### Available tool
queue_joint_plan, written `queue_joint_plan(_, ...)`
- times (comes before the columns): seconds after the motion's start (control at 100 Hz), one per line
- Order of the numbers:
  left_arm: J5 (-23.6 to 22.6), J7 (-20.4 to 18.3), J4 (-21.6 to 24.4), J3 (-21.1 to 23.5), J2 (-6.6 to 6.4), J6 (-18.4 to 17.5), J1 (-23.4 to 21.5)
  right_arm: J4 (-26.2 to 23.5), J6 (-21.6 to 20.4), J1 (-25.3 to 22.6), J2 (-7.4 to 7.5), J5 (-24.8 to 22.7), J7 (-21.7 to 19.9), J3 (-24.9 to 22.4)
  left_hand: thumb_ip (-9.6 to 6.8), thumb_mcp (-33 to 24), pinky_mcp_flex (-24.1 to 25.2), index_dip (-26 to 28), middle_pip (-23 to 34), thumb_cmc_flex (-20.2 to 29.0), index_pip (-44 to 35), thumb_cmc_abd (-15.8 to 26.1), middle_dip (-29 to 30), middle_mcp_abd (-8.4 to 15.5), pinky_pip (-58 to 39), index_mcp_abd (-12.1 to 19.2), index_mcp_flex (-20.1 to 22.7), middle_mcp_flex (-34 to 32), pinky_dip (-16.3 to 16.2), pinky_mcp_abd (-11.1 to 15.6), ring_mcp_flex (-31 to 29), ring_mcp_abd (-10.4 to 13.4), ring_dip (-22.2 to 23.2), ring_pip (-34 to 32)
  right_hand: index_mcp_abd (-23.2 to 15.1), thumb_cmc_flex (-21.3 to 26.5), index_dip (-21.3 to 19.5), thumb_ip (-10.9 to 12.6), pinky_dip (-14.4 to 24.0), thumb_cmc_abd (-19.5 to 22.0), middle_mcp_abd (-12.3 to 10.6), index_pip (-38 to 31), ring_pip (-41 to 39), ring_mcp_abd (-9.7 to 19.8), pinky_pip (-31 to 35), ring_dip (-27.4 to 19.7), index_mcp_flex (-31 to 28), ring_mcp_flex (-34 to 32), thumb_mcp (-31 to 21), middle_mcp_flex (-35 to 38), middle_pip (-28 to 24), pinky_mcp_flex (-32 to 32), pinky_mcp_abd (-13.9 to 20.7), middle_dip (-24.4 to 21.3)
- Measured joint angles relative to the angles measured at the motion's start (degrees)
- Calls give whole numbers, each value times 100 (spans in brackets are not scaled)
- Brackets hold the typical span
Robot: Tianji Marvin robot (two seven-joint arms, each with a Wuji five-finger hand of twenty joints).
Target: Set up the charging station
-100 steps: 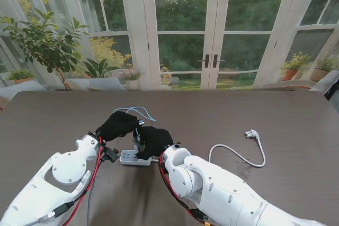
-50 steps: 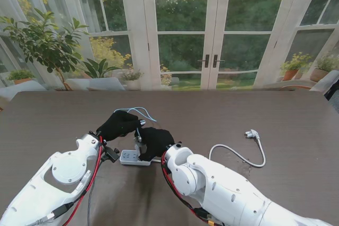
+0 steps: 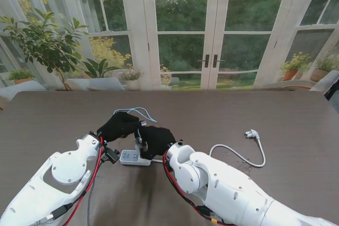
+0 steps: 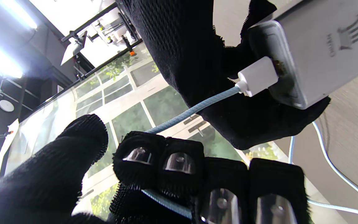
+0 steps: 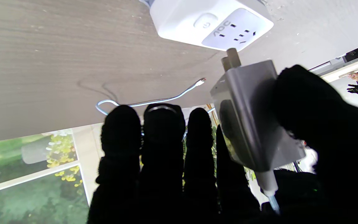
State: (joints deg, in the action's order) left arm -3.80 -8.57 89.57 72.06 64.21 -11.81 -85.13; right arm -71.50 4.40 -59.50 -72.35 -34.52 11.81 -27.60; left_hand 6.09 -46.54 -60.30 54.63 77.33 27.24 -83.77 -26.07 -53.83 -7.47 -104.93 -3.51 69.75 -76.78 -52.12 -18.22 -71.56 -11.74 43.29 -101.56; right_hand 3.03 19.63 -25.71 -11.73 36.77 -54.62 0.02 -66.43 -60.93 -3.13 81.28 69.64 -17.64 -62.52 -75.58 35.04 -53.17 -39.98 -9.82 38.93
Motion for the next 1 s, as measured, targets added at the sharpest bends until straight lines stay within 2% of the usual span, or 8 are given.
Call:
queue_joint_plan(0.11,4,-24,3,1,-5,17,-6,7,-24,12,-3,6,6,2,0,12,0,-1,-4,0,4,0,0,0,0,0,0,0,0,0,0,0,-2,0,5,60,-134,-21,2,276,-42,0,-75,57,85,0,-97,-194,-39,204,-144,-168,29,100)
queue_joint_plan(0.37,16,-29,21,5,-8,47,-23,14,-23,20,-7,48,-11,5,0,42,0,-7,-12,0,13,0,1,0,0,0,0,0,2,0,0,0,-35,0,91,41,-265,-19,4,514,-45,1,-211,112,215,0,-359,-555,-39,646,-348,-440,66,246)
queue_joint_plan(0.41,17,-30,22,5,-8,47,-26,29,-26,21,-15,70,-5,8,0,42,0,-12,-17,0,19,0,1,0,0,0,0,0,3,0,0,0,-56,0,91,119,-264,-193,4,516,-42,1,-212,115,247,0,-406,-644,-38,757,-355,-498,67,284)
queue_joint_plan(0.45,18,-31,24,6,-8,50,-32,52,-29,25,-27,87,9,16,0,42,0,-15,-23,0,27,0,1,0,0,0,1,0,4,0,0,0,-62,0,83,173,13,-389,4,515,-36,3,-213,117,254,0,-457,-761,-33,960,-358,-570,67,339)
queue_joint_plan(0.49,18,-35,31,11,-9,56,-42,70,-29,27,-38,91,27,21,0,42,0,-15,-23,0,27,0,1,0,0,0,1,0,4,0,0,0,-62,0,77,176,64,-395,4,516,-36,3,-213,117,254,0,-480,-770,-33,975,-359,-584,67,344)
queue_joint_plan(0.5,18,-36,34,12,-9,58,-45,74,-29,28,-40,92,31,22,0,42,0,-17,-25,0,34,0,1,0,0,0,2,0,10,0,0,0,-62,0,15,305,455,-582,4,517,-34,3,-213,89,256,0,-484,-862,-31,1161,-360,-676,67,389)
queue_joint_plan(0.59,18,-44,64,37,-10,74,-77,102,-25,26,-70,136,95,21,0,49,0,-19,-28,0,38,0,1,0,0,0,2,0,15,0,0,0,-64,0,-42,390,848,-767,4,517,-26,4,-223,76,294,0,-644,-1020,87,1544,-398,-868,67,440)
queue_joint_plan(1.0,67,-22,128,37,-13,83,-110,149,67,-70,-156,131,430,-48,0,256,0,-84,-106,0,131,53,2,0,0,0,4,0,143,0,0,0,-126,12,-45,382,1043,-1059,3,413,16,6,-1196,210,449,0,-1050,-1082,188,2562,-504,-1806,67,747)
